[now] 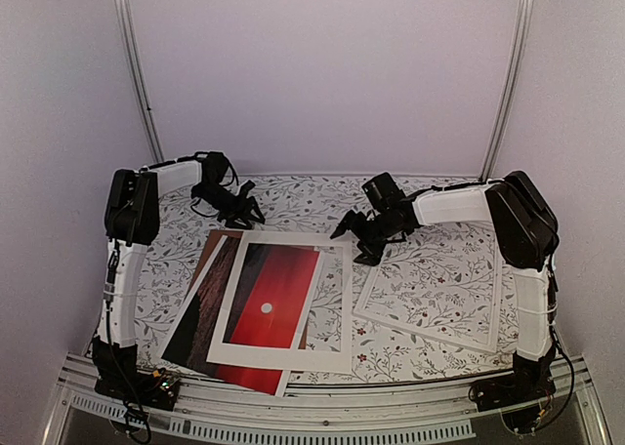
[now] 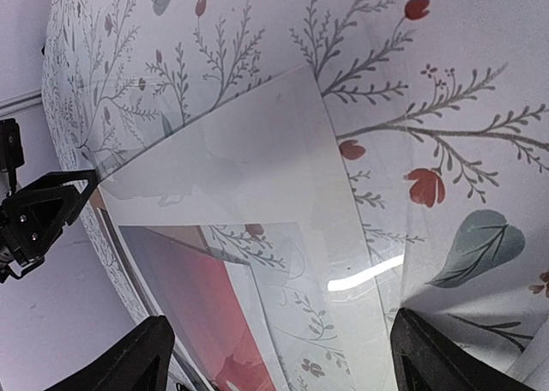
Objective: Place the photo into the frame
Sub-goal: Pick up the glass panel from the mat board.
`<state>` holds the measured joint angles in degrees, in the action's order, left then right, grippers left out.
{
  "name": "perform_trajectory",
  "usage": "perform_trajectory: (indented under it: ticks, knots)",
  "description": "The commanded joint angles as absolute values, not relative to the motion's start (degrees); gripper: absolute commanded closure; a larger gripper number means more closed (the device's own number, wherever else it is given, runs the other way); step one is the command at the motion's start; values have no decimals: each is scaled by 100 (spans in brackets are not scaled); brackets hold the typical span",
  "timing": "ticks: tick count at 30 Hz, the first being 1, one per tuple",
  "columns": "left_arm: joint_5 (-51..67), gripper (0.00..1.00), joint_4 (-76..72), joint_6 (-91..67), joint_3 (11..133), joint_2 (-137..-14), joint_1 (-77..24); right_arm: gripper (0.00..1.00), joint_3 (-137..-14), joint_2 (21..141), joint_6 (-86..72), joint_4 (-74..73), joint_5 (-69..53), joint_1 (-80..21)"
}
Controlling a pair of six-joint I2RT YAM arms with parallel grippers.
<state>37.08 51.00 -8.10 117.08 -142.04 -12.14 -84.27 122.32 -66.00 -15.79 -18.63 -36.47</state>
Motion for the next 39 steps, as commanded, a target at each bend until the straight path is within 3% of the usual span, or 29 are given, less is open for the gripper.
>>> perform_trajectory:
  ticks: [1, 22, 39]
  knots:
    - [4177, 39, 5064, -789, 11302, -14264, -1366, 9, -8464, 12540, -6678, -1257, -1995, -3734]
    - [4791, 42, 4457, -914, 10713, -13857, -1326, 9, -8472, 12503, -6307, -1156, -2133, -3734]
    - [6010, 36, 3149, -1284, 9667, -13067, -1267, 9, -8429, 12560, -6076, -1099, -2259, -3735]
